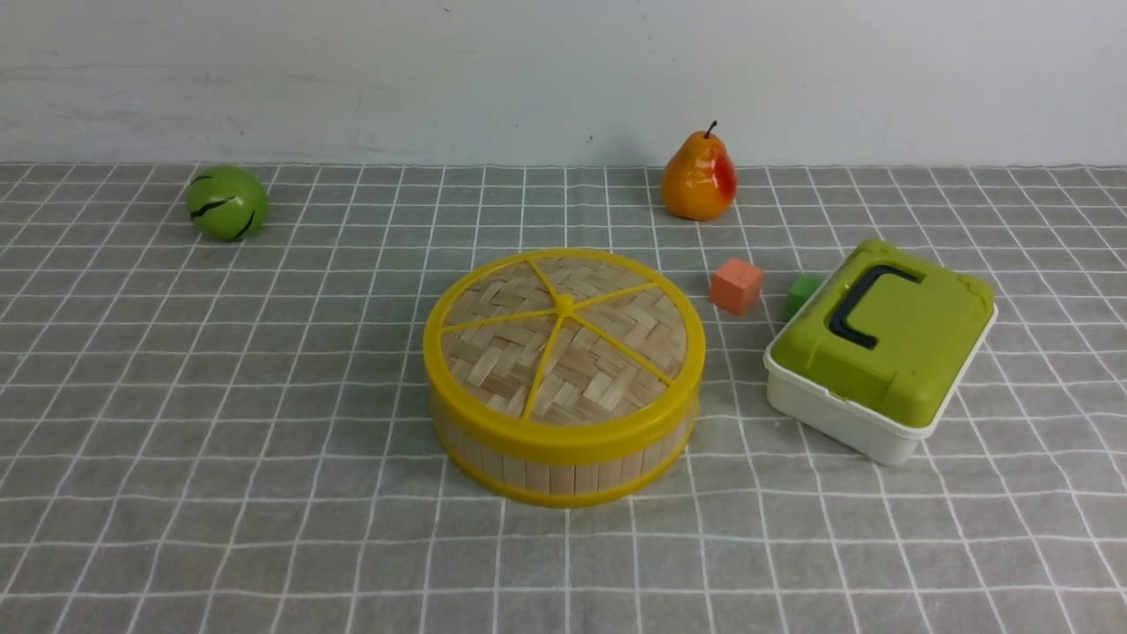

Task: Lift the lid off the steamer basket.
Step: Use the left arm to lift the lid of the steamer, then use the left arm to place the steamer lid on the table

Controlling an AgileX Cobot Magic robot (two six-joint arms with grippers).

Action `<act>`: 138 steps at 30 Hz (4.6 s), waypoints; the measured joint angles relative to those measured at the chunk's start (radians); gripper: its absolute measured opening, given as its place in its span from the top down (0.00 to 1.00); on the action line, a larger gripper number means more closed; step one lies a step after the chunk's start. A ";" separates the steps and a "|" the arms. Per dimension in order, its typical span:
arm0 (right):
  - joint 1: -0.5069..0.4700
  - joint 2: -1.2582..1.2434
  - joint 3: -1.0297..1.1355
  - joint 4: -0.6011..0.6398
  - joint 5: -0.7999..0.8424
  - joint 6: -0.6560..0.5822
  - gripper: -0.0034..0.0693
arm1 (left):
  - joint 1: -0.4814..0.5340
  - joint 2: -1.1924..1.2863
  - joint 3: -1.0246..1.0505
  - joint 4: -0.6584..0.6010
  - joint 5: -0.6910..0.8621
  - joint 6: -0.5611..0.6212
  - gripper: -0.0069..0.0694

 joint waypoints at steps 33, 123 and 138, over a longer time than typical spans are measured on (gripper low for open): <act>0.000 0.000 0.000 0.000 0.000 0.000 0.62 | -0.342 1.417 -1.238 -0.019 1.222 -0.028 0.72; 0.000 0.000 0.000 0.000 0.000 0.000 0.62 | 0.078 1.253 -0.866 0.229 1.024 -0.156 0.77; 0.000 0.000 0.000 0.000 0.000 0.000 0.62 | 0.078 1.446 -0.752 0.202 0.821 -0.217 0.77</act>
